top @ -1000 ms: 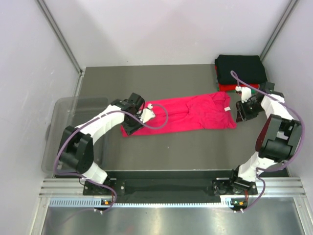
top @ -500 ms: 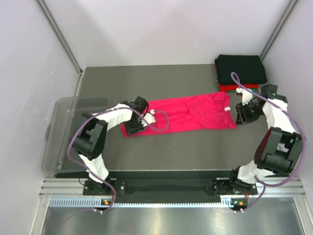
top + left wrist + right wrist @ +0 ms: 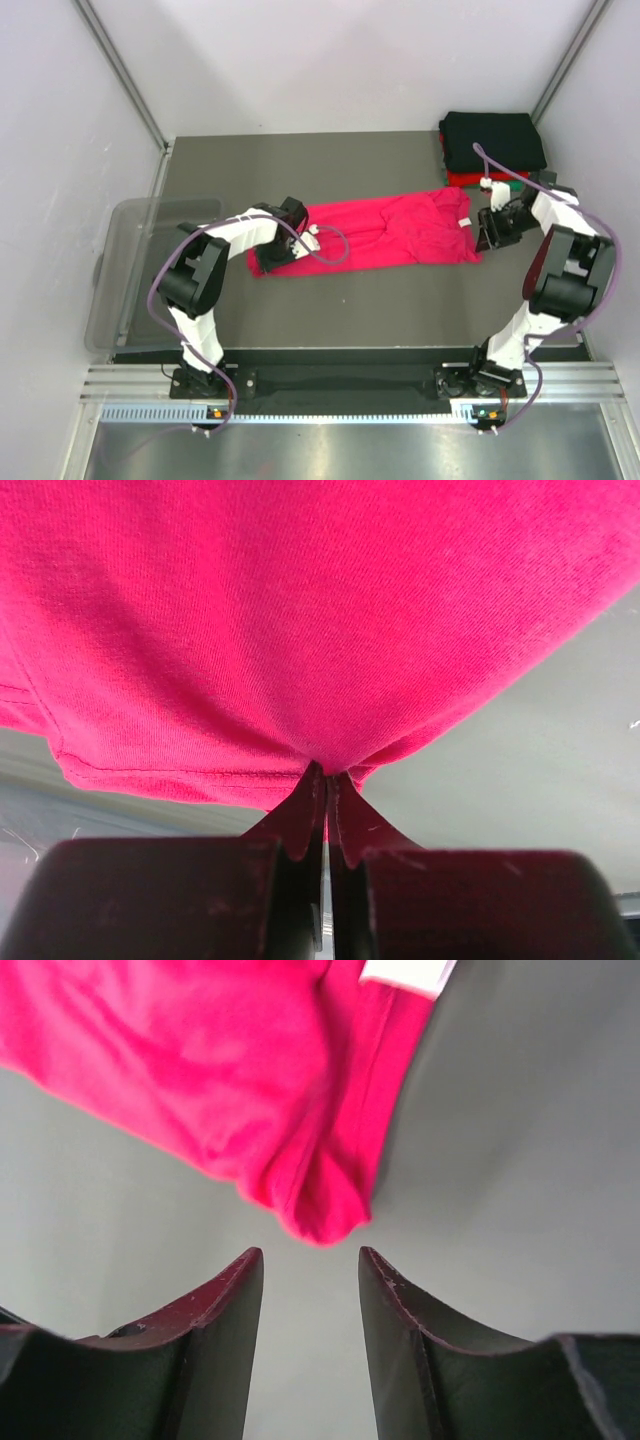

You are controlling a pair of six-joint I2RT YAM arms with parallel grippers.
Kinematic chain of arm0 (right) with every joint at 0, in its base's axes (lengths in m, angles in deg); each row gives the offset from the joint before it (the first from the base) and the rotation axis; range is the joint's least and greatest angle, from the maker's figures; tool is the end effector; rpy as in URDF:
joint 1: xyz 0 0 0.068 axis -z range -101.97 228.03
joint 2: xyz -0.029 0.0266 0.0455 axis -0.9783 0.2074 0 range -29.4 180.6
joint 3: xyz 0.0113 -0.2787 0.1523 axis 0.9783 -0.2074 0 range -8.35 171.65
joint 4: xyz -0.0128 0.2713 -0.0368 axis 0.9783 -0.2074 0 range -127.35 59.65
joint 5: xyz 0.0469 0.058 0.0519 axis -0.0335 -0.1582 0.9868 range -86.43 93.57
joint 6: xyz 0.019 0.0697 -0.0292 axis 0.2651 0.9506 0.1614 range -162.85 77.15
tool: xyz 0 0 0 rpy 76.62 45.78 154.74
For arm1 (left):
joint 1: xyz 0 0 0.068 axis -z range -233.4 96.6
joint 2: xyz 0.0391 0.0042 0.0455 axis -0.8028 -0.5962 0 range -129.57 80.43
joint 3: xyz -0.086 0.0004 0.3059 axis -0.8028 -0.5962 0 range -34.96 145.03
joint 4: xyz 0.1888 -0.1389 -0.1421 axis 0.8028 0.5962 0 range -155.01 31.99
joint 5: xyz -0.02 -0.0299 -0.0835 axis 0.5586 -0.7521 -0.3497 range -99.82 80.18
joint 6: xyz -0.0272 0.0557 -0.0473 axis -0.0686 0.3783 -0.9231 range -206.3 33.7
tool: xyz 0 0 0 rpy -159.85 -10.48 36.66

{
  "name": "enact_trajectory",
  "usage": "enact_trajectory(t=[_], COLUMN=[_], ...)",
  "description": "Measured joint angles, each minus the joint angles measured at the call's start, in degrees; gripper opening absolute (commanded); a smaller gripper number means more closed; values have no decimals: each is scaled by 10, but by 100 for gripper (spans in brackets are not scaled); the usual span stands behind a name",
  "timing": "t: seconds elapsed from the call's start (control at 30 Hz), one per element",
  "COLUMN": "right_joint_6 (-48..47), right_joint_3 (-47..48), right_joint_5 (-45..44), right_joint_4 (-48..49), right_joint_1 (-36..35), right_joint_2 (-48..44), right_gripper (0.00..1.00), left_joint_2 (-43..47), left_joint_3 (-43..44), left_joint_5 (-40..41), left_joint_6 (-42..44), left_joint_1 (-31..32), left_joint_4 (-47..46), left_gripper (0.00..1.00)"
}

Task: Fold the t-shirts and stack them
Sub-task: Fold the tshirt

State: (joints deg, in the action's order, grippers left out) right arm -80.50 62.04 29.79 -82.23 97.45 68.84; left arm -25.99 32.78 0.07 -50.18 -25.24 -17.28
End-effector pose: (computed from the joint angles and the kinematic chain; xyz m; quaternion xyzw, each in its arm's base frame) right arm 0.3350 -0.0869 0.2213 -0.1737 0.9545 0.1568 0.1846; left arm 0.3189 -0.1578 0.1571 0.5274 0.8446 0.0880 0.0253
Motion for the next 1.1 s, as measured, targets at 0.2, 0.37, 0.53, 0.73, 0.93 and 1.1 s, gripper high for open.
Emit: enact_trajectory(t=[0.2,0.37,0.53,0.73,0.93,1.1], right_joint_6=[14,34,50,65,70,73], right_joint_3=[52,102,165,194,194,194], right_joint_5=[12,15,10,-12,-47,-71], right_joint_4=[13,29,33,39,43,46], right_joint_1=[-6,-30,-76,-119,-130,-131], right_joint_2=[59,91,145,185,188,191], right_gripper=[45,46,47,48,50,50], left_joint_2=[8,51,102,124,145,168], left_joint_3=[-5,-44,-75,-89,-99,-100], left_joint_5=[-6,-31,-46,-47,-50,-59], left_joint_6=[-7,-20,-33,-45,-50,-55], left_joint_1=[0,2,17,38,45,51], left_joint_4=[0,14,45,70,96,117], left_gripper=[0,0,0,0,0,0])
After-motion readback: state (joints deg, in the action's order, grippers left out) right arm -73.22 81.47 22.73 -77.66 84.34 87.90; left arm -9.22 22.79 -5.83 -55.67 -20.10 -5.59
